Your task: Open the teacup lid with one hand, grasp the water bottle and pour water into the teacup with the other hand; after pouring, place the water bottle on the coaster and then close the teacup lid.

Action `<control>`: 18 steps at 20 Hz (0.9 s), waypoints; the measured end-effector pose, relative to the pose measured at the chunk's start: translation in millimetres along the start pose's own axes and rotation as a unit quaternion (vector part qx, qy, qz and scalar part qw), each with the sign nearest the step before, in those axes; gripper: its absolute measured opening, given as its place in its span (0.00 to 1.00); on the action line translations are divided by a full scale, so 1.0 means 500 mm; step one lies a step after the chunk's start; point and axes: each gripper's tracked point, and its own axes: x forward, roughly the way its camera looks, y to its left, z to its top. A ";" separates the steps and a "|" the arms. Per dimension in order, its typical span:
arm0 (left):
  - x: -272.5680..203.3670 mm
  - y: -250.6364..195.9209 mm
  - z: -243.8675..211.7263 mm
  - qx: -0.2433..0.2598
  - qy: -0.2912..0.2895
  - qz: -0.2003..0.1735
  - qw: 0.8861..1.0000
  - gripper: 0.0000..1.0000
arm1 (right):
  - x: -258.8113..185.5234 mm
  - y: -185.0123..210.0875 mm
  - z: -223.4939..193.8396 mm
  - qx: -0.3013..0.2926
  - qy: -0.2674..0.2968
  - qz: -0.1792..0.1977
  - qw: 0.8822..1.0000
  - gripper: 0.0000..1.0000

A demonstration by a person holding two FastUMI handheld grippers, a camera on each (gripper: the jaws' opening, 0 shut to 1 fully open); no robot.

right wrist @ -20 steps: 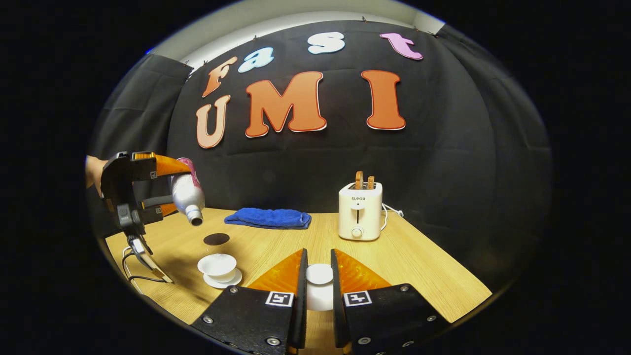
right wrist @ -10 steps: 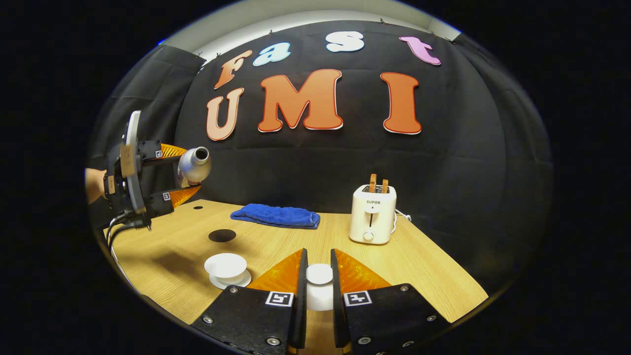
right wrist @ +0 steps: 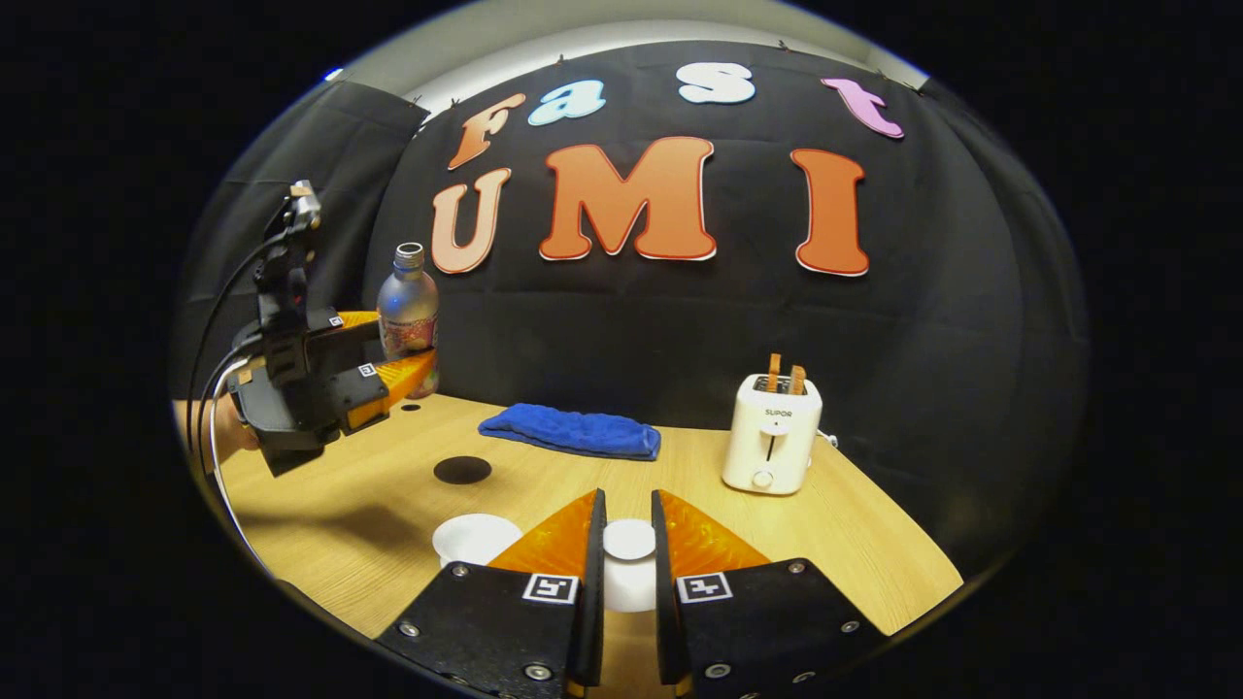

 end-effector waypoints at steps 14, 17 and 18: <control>0.103 0.015 -0.259 -0.247 0.125 0.012 0.961 0.83 | 0.066 0.089 -0.019 -0.018 0.022 0.048 0.998 0.23; 0.110 0.001 -0.290 -0.248 0.143 0.002 0.958 0.83 | 0.082 0.102 -0.029 -0.011 0.028 0.057 0.998 0.23; 0.111 0.000 -0.302 -0.247 0.148 0.004 0.958 0.83 | 0.083 0.108 -0.032 -0.009 0.029 0.062 0.998 0.23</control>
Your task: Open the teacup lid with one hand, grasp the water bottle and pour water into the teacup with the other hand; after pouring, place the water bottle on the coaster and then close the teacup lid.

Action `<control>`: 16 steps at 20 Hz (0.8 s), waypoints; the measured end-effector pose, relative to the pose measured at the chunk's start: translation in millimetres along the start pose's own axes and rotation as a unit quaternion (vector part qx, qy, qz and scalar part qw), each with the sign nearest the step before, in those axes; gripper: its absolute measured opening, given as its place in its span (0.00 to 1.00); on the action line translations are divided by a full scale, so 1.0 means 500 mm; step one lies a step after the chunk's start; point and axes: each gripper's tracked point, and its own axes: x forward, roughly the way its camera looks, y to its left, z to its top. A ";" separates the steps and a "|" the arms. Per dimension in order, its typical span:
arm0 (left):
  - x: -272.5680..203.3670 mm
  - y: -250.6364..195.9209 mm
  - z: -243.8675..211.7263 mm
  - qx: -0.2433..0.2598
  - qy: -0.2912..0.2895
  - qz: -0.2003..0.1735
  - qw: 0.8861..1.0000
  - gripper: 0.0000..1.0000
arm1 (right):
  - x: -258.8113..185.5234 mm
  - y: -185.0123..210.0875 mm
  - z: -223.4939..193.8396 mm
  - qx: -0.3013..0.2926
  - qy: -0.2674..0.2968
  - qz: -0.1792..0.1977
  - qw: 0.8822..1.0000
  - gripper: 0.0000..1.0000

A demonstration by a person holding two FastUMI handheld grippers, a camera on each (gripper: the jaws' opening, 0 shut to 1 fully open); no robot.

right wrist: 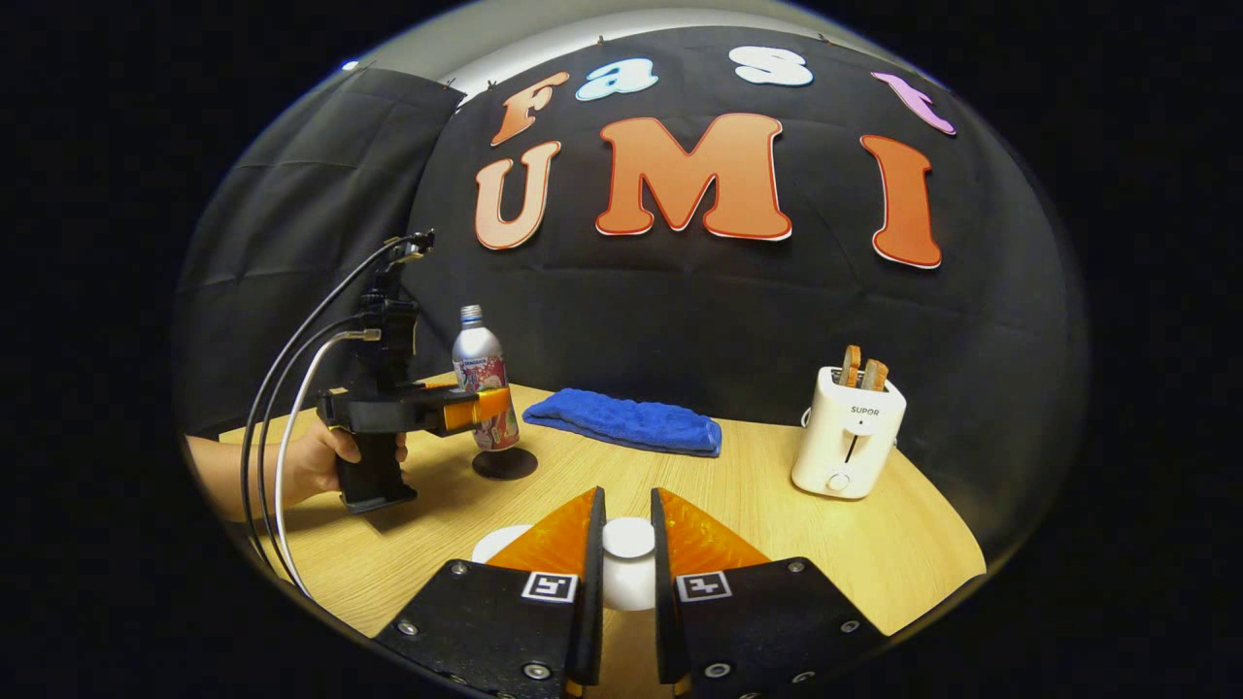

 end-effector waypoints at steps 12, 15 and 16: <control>0.026 0.003 -0.063 -0.012 0.040 -0.011 0.999 0.82 | 0.057 0.074 -0.051 0.010 0.033 0.039 0.999 0.23; 0.018 0.000 -0.079 -0.019 0.056 -0.016 0.998 0.90 | 0.068 0.094 -0.065 0.013 0.039 0.050 0.998 0.23; 0.013 0.002 -0.086 -0.019 0.062 -0.014 0.998 0.93 | 0.071 0.097 -0.067 0.012 0.040 0.051 0.998 0.23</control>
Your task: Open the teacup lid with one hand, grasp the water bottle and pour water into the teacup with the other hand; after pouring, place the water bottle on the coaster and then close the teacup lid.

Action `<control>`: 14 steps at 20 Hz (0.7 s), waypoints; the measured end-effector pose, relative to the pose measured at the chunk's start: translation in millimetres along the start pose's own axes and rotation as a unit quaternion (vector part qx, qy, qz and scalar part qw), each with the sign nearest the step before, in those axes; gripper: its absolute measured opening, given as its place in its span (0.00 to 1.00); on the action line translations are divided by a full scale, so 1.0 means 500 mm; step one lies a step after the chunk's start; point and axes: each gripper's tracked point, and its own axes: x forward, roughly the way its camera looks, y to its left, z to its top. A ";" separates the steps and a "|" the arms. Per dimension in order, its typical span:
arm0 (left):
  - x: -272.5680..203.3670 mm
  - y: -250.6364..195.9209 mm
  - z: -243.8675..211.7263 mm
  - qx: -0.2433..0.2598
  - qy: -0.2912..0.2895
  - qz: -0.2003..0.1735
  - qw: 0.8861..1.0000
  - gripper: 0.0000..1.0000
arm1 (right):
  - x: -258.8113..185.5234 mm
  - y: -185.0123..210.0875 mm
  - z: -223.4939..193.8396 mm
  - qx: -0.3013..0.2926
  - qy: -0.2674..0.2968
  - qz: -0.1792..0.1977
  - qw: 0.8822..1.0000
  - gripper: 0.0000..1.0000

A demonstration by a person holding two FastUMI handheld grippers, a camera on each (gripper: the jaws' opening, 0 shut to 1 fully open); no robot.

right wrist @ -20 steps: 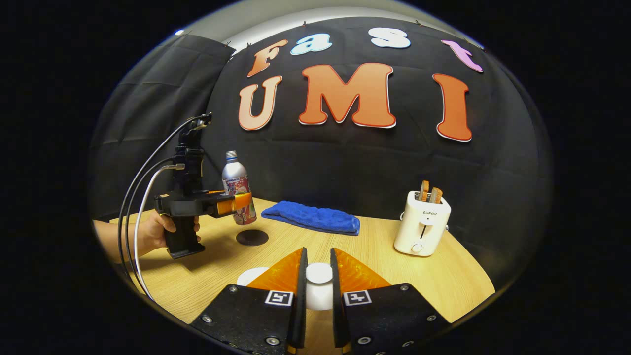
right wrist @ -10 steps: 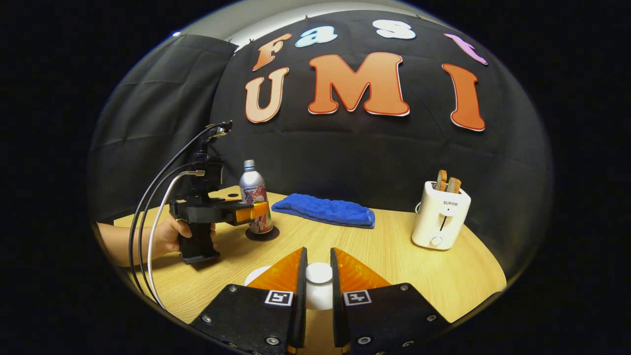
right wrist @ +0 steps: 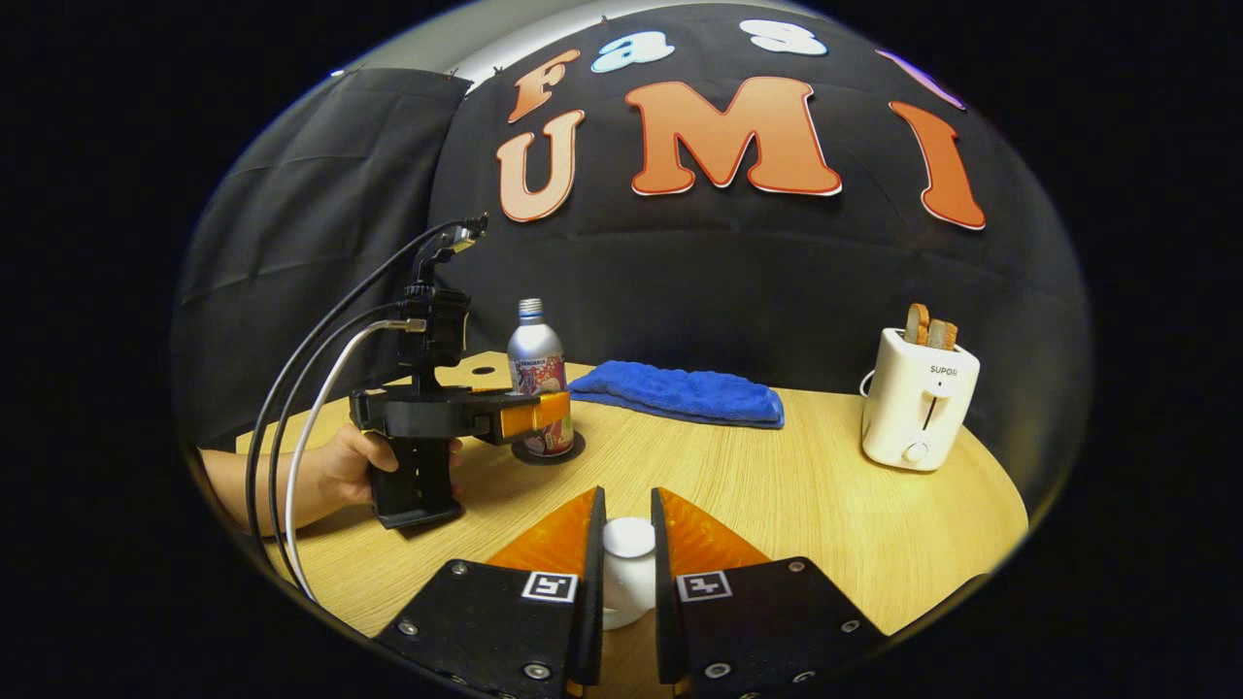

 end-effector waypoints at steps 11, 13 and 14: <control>-0.096 -0.005 0.025 0.049 -0.021 0.006 0.999 0.94 | 0.038 0.041 -0.037 0.002 0.012 0.019 1.000 0.23; -0.114 -0.015 0.030 0.055 -0.028 0.002 0.998 0.98 | 0.038 0.042 -0.036 -0.004 0.005 0.018 1.000 0.23; -0.125 -0.019 0.034 0.059 -0.031 0.002 0.998 0.98 | 0.041 0.043 -0.036 -0.007 0.003 0.018 1.000 0.23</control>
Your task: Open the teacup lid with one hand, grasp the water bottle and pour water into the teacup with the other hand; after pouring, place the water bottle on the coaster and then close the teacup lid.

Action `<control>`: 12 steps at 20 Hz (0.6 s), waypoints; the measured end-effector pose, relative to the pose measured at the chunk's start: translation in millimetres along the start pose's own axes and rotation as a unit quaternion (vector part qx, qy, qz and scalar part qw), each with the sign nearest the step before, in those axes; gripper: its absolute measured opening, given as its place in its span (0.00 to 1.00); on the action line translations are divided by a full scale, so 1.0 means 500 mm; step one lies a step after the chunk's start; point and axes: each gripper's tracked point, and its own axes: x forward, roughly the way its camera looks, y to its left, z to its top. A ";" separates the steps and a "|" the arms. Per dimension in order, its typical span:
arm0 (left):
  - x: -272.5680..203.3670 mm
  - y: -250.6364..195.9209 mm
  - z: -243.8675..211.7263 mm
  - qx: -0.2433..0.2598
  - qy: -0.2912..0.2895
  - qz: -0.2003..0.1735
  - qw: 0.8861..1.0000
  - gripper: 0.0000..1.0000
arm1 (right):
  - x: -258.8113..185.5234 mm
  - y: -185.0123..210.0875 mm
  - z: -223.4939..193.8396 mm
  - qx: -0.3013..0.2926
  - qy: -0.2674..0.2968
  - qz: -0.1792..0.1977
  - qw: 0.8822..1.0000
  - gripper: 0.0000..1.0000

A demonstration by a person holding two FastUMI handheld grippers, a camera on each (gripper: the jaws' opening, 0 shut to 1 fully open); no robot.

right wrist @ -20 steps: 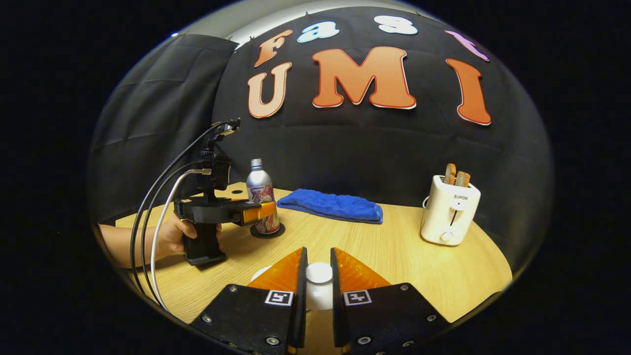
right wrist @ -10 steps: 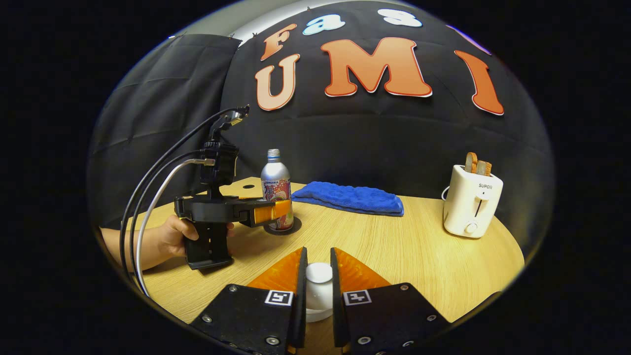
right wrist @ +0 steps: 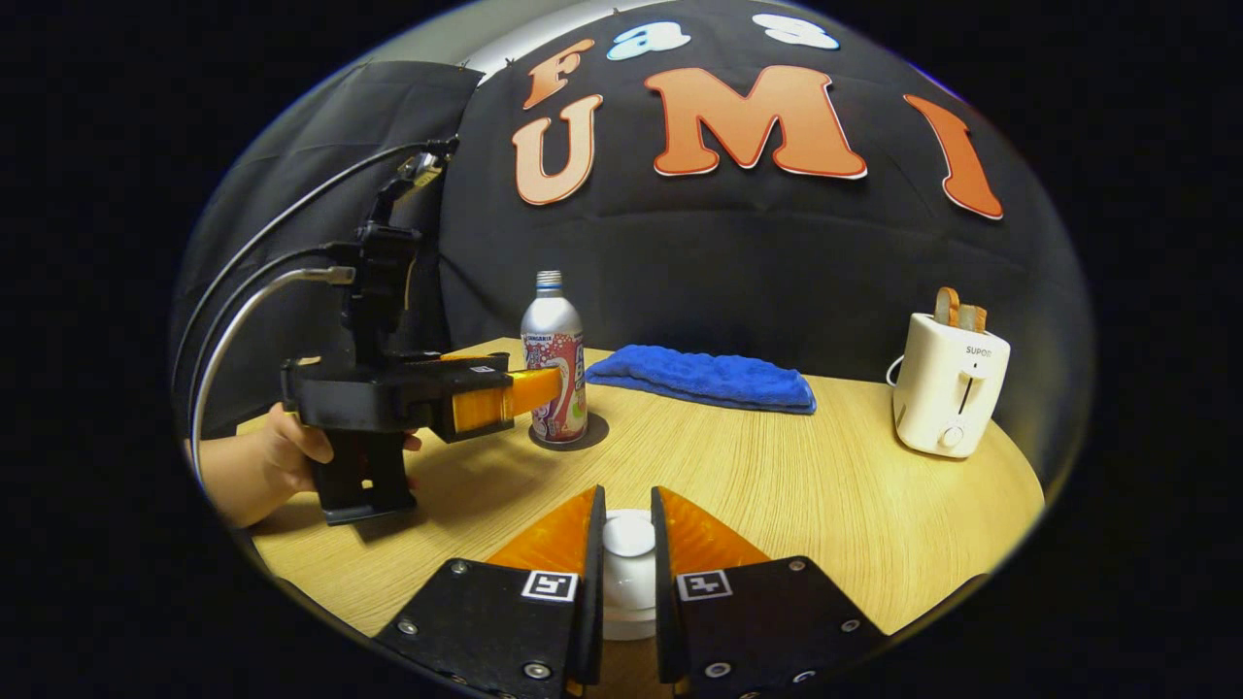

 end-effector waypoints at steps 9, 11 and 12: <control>-0.114 -0.018 0.073 0.011 -0.055 0.011 0.998 1.00 | -0.022 -0.009 0.035 -0.019 -0.033 -0.019 0.999 0.31; -0.141 -0.017 0.093 0.018 -0.069 0.018 0.997 0.98 | -0.041 -0.012 0.069 -0.020 -0.057 -0.026 0.998 0.32; -0.155 -0.014 0.103 0.021 -0.076 0.025 0.997 0.98 | -0.052 -0.020 0.087 -0.020 -0.069 -0.033 0.997 0.32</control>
